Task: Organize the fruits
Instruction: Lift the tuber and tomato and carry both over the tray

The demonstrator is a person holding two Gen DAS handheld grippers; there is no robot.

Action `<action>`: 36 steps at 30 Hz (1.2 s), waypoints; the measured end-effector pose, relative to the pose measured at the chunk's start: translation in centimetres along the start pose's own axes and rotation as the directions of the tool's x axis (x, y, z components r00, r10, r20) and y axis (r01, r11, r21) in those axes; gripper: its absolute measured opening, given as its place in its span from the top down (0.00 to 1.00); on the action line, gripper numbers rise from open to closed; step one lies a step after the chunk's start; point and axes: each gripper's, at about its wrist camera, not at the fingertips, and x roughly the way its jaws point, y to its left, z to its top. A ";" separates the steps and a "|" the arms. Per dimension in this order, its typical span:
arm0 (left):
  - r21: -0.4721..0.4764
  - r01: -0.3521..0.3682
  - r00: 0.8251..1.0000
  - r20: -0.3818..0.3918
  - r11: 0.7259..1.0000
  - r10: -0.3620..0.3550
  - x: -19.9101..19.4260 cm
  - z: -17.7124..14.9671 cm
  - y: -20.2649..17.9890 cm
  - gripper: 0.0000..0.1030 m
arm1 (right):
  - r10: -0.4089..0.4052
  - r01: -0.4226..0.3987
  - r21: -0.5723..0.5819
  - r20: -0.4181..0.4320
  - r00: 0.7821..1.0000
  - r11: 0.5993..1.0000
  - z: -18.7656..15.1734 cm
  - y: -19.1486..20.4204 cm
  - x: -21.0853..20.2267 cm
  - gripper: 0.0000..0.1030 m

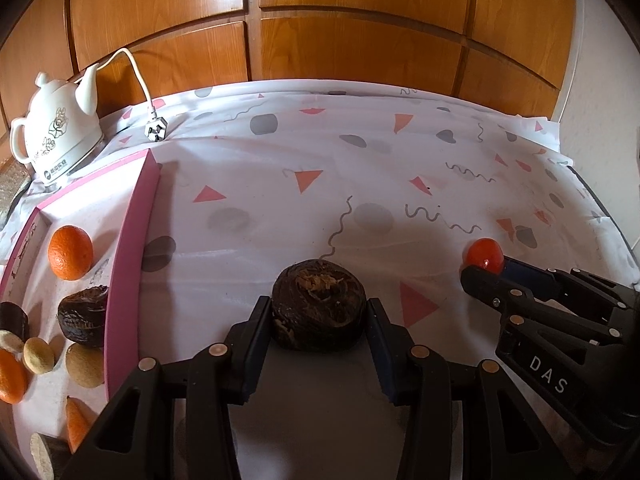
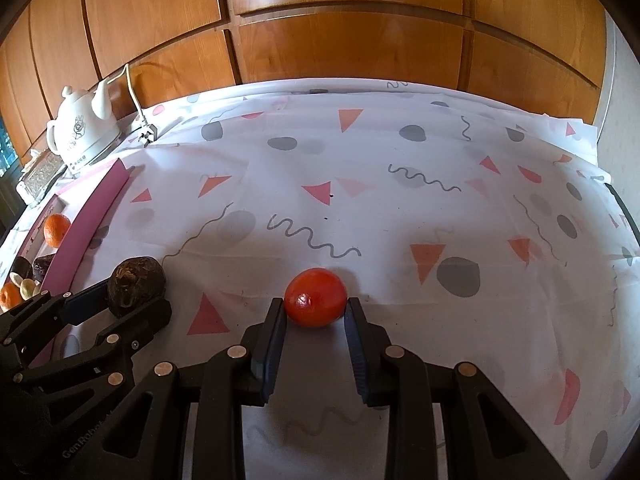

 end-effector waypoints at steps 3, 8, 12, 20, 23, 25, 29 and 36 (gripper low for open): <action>-0.006 0.006 1.000 0.003 1.000 -0.006 0.0 -0.1 0.1 0.54 | 0.003 -0.003 0.002 0.004 1.000 1.000 -0.1 -0.1 0.0 0.70; -0.012 0.013 1.000 0.006 1.000 -0.013 0.1 -0.1 0.3 0.54 | 0.005 -0.005 0.004 0.006 1.000 1.000 -0.1 -0.1 0.0 0.70; -0.011 0.012 1.000 0.006 1.000 -0.012 0.1 -0.1 0.3 0.54 | 0.005 -0.005 0.005 0.006 1.000 1.000 -0.1 -0.1 0.0 0.70; -0.007 0.007 1.000 0.009 1.000 -0.007 0.1 -0.1 0.2 0.54 | 0.007 -0.007 0.006 0.008 1.000 1.000 -0.1 -0.2 0.1 0.70; -0.006 0.007 1.000 0.010 1.000 -0.007 0.1 -0.1 0.2 0.54 | 0.006 -0.006 0.007 0.009 1.000 1.000 -0.1 -0.2 0.0 0.70; -0.006 0.007 1.000 0.010 1.000 -0.007 0.1 -0.1 0.2 0.55 | 0.006 -0.006 0.008 0.011 1.000 1.000 -0.1 -0.2 0.0 0.70; -0.001 0.005 1.000 0.006 1.000 -0.005 0.0 0.0 0.0 0.55 | 0.006 -0.006 0.008 0.011 1.000 1.000 -0.1 -0.2 0.0 0.70; -0.054 0.051 0.999 -0.015 0.997 -0.052 -1.4 0.6 0.8 0.55 | -0.011 0.011 -0.008 0.005 1.000 1.000 0.0 0.1 -0.1 0.70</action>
